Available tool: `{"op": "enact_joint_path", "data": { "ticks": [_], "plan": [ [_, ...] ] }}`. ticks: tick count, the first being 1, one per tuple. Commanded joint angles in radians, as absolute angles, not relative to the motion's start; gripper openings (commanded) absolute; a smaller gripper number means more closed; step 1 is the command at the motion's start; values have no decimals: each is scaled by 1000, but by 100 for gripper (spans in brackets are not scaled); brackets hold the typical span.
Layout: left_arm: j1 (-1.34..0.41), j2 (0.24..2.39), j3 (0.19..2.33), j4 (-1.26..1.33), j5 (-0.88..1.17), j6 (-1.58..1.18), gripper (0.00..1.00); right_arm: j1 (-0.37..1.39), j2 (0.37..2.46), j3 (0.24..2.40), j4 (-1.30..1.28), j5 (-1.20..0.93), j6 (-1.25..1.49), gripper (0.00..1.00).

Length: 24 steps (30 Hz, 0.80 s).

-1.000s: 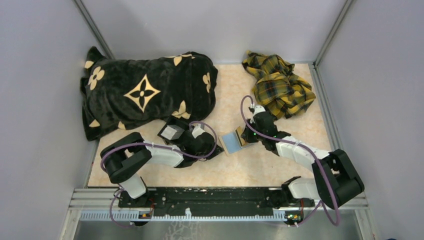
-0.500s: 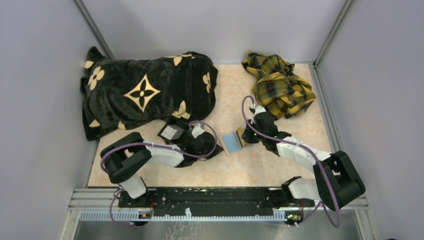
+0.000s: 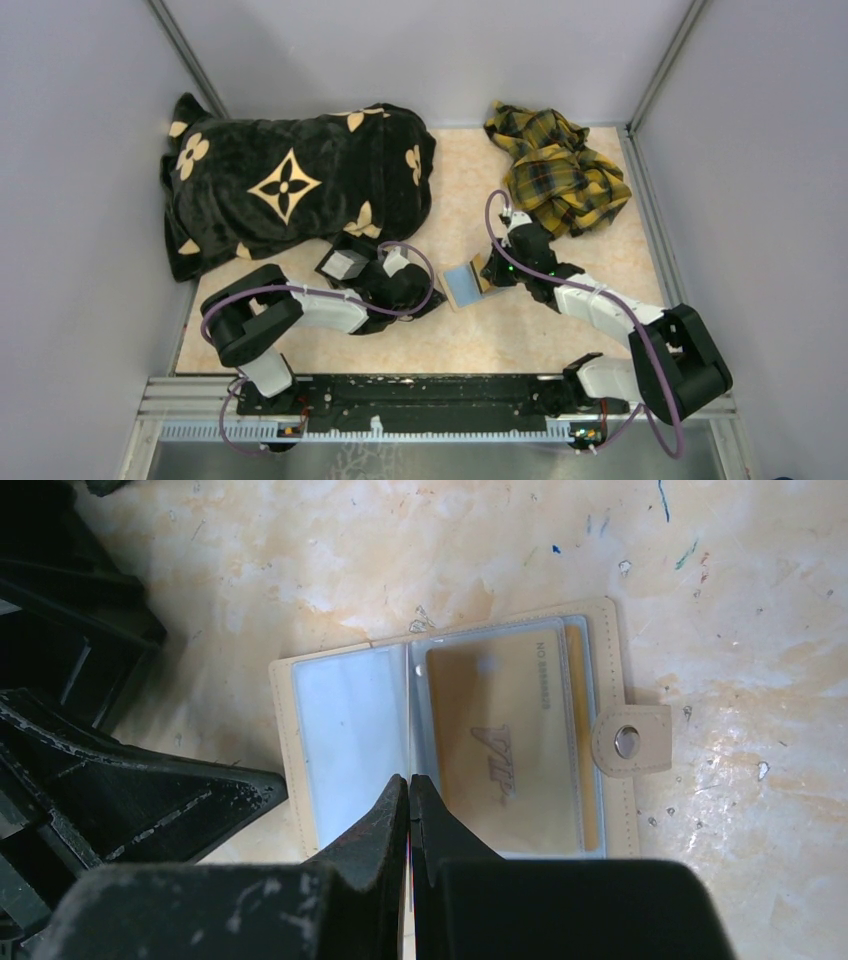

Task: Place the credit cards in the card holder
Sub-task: Insert the credit card into the card holder.

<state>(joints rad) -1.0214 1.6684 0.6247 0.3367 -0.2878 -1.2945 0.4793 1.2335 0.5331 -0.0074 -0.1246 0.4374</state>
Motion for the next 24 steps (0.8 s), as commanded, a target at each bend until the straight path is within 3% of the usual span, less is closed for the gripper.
{"op": "enact_joint_path", "data": {
  "ticks": [1, 24],
  "plan": [
    [-1026, 1683, 629, 256, -320, -1289, 0, 471, 1243, 564, 51, -140, 445, 0],
    [-1018, 1695, 632, 253, -314, -1289, 0, 471, 1284, 506, 69, -54, 429, 0]
  ]
}}
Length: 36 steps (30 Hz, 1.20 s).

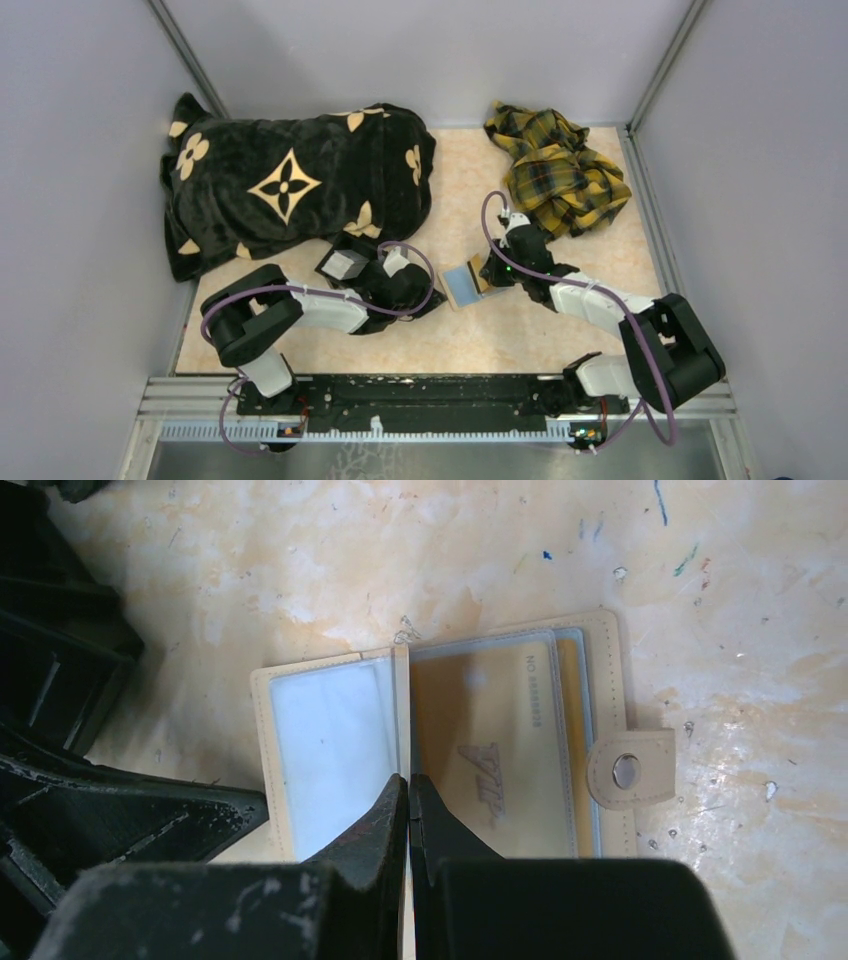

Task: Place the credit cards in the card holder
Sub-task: Insert the credit card into the card holder.

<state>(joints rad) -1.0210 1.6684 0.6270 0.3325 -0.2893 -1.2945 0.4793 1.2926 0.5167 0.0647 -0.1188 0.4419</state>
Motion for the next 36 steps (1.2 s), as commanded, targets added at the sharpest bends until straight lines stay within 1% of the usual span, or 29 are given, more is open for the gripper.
{"op": "enact_joint_path", "data": {
  "ticks": [1, 11, 27, 32, 36],
  "plan": [
    [-1017, 1696, 631, 253, -314, -1289, 0, 472, 1280, 510, 57, -41, 426, 0],
    [-1017, 1706, 635, 256, -313, -1297, 0, 471, 1285, 506, 26, -13, 437, 0],
    [-1015, 1741, 660, 251, -317, -1291, 0, 471, 1270, 417, 38, 15, 602, 0],
    [-1015, 1735, 669, 198, -338, -1279, 0, 472, 1276, 380, 84, -18, 652, 0],
    [-1015, 1686, 649, 140, -383, -1289, 0, 488, 1296, 358, 133, -47, 687, 0]
  ]
}}
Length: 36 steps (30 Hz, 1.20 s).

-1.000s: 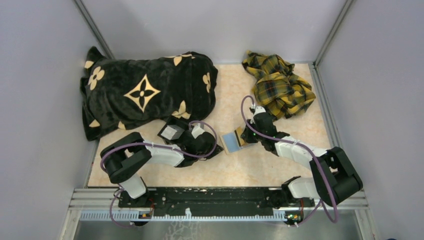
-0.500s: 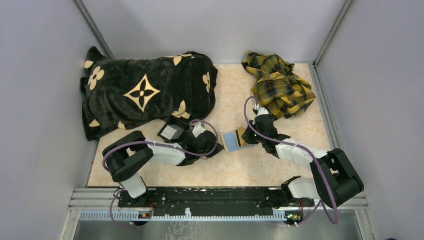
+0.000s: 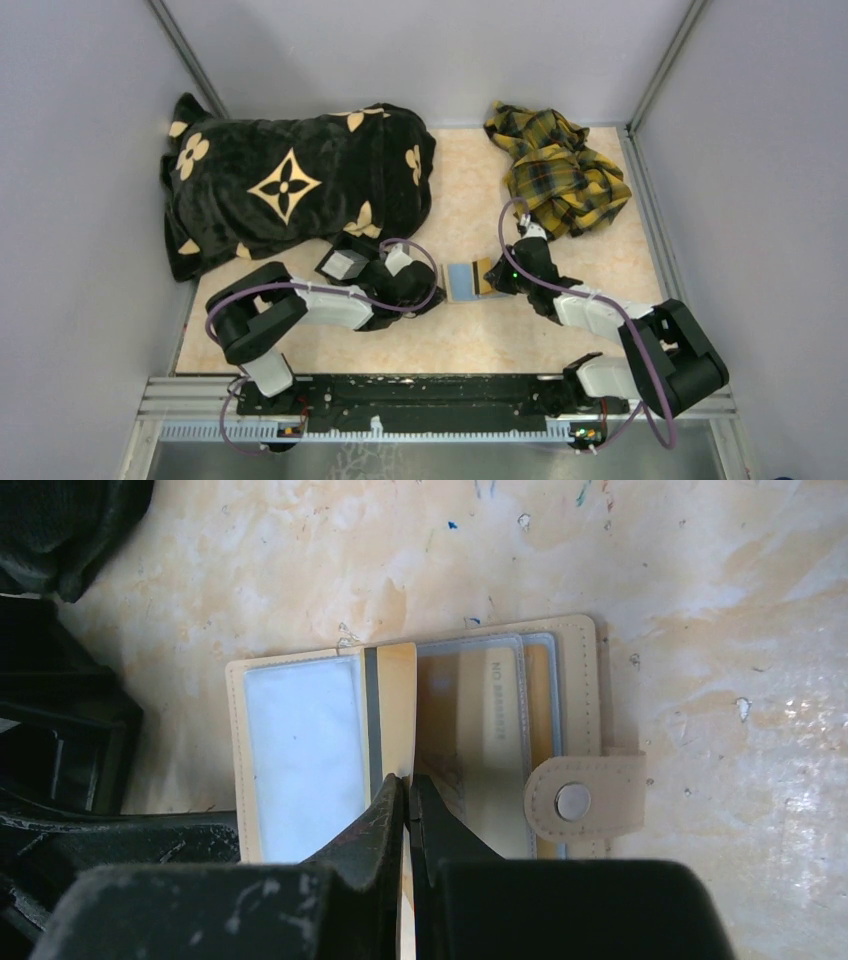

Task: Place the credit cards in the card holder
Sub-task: Insert the credit card into the card holder.

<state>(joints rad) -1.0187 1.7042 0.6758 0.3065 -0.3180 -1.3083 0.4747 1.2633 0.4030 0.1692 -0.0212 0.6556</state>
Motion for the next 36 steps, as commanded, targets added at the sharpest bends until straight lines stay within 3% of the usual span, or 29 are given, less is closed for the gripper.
{"op": "enact_joint_path", "data": {
  "ticks": [1, 8, 13, 25, 36],
  "plan": [
    [-1015, 1662, 639, 131, -396, -1290, 0, 500, 1303, 357, 140, -48, 695, 0],
    [-1016, 1551, 635, -8, -501, -1278, 0, 605, 1350, 372, 173, 0, 739, 0],
    [-1017, 1498, 592, 48, -519, -1257, 0, 624, 1372, 375, 184, 24, 757, 0],
    [-1017, 1502, 596, 156, -482, -1161, 0, 629, 1371, 368, 179, 44, 755, 0],
    [-1019, 1607, 709, 91, -420, -1103, 0, 640, 1302, 367, 126, 89, 759, 0]
  ]
}}
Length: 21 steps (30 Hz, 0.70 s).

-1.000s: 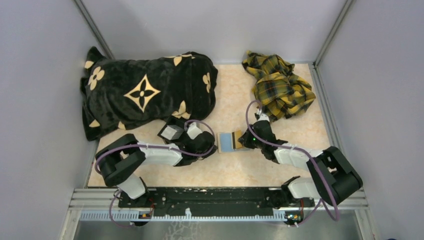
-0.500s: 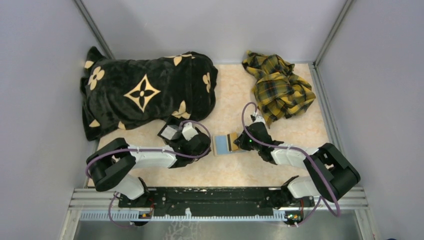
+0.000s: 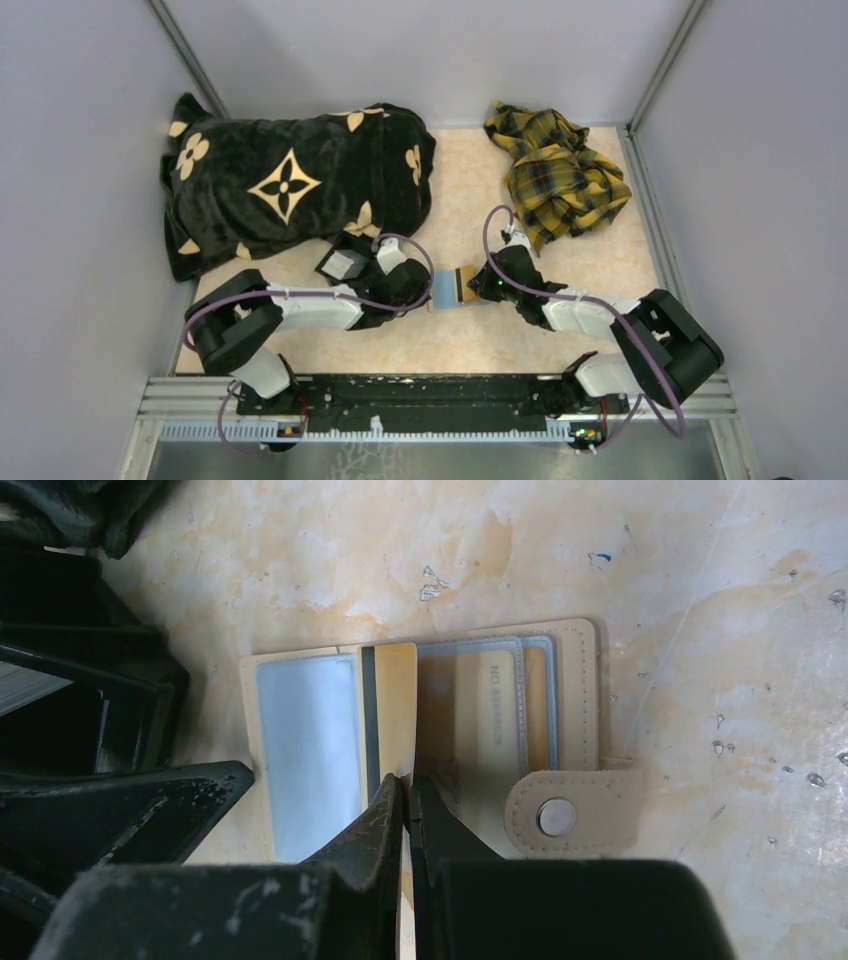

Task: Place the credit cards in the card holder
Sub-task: Insert the credit card into the card holder.

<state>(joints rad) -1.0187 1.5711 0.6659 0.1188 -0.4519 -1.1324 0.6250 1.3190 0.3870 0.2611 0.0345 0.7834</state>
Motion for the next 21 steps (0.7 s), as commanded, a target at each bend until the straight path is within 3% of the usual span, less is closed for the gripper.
{"op": "enact_joint_path", "data": {
  "ticks": [1, 21],
  "plan": [
    [-1020, 1615, 712, 90, -416, -1104, 0, 640, 1296, 370, 117, 94, 758, 0],
    [-1026, 1689, 746, 52, -382, -1114, 0, 657, 1304, 379, 49, 79, 665, 0]
  ]
}}
